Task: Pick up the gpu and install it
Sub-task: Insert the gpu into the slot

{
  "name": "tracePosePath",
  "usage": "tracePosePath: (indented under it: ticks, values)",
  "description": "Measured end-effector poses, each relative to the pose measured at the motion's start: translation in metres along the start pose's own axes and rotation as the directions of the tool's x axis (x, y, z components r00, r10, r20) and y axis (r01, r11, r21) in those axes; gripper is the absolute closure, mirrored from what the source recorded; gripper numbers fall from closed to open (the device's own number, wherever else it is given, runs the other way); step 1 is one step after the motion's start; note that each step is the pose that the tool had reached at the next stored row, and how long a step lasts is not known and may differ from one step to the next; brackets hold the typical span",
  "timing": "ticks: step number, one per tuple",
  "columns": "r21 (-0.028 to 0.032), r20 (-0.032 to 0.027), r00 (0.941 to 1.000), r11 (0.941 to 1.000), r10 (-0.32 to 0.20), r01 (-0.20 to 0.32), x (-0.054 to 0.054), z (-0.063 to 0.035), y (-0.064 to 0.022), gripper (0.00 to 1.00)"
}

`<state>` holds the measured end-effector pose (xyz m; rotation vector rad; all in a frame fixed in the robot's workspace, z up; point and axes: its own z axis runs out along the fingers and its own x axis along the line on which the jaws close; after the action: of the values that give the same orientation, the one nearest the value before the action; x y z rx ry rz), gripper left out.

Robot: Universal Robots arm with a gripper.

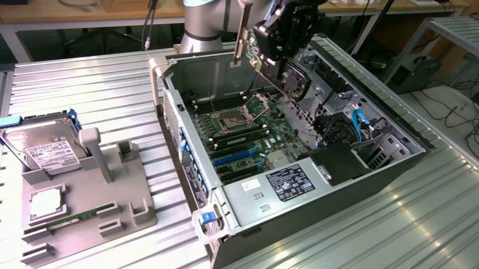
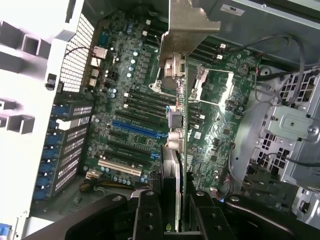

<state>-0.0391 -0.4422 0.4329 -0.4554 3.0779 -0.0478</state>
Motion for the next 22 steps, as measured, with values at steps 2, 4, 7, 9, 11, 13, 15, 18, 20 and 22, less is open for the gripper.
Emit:
tracePosePath:
  ticks: [2,4,7,9,11,13,15,18,20,22]
  values:
    - [-0.0006,0.0008,0.9998,0.9998,-0.022,0.022,0.0000,0.0000,0.0000,0.73]
    - [-0.0011,0.0017,0.9989,0.9989,-0.047,0.047,0.0000,0.0000,0.0000,0.73]
    - [-0.0017,0.0025,0.9974,0.9974,-0.071,0.071,0.0000,0.0000,0.0000,0.73]
    - [-0.0021,0.0032,0.9960,0.9960,-0.089,0.089,0.0000,0.0000,0.0000,0.73]
    - [-0.0025,0.0039,0.9941,0.9941,-0.108,0.108,0.0000,0.0000,0.0000,0.73]
    - [-0.0030,0.0048,0.9913,0.9913,-0.132,0.132,0.0000,0.0000,0.0000,0.73]
    - [-0.0035,0.0057,0.9878,0.9879,-0.155,0.155,0.0000,0.0000,0.0000,0.73]
    - [-0.0041,0.0071,0.9817,0.9817,-0.191,0.191,0.0000,0.0000,-0.0001,0.73]
    - [-0.0044,0.0077,0.9788,0.9789,-0.204,0.205,0.0000,0.0000,-0.0001,0.73]
    - [-0.0047,0.0084,0.9752,0.9752,-0.221,0.221,0.0000,0.0000,-0.0001,0.73]
